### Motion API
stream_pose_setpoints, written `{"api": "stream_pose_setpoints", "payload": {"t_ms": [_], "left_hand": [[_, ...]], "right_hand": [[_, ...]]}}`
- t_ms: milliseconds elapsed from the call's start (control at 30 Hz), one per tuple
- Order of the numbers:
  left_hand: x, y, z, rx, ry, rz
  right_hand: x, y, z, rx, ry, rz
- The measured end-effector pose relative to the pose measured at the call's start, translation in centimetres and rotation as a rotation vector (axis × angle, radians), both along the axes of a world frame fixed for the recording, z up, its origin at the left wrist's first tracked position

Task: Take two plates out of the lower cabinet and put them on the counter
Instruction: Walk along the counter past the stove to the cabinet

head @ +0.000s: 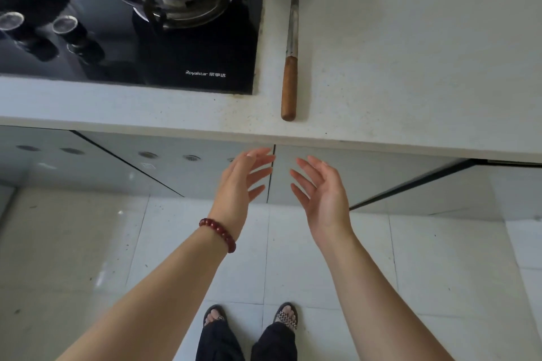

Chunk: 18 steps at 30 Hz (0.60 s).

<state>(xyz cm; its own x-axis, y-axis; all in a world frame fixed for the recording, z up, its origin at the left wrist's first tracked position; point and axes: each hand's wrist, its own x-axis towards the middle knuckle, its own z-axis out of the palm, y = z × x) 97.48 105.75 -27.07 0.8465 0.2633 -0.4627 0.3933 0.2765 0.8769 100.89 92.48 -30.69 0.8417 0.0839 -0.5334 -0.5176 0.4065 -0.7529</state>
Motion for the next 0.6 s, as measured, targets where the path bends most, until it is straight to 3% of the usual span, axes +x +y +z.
{"api": "stream_pose_setpoints", "payload": {"t_ms": [233, 400, 600], "left_hand": [[0.8, 0.3, -1.2, -0.179, 0.101, 0.095], [0.9, 0.6, -1.4, -0.166, 0.120, 0.087], [0.5, 1.2, -1.4, -0.140, 0.131, 0.070]], "right_hand": [[1.5, 1.0, -0.9, 0.114, 0.076, -0.101], [2.4, 1.8, -0.6, 0.257, 0.117, -0.160], [2.8, 2.3, -0.6, 0.290, 0.113, -0.188]]}}
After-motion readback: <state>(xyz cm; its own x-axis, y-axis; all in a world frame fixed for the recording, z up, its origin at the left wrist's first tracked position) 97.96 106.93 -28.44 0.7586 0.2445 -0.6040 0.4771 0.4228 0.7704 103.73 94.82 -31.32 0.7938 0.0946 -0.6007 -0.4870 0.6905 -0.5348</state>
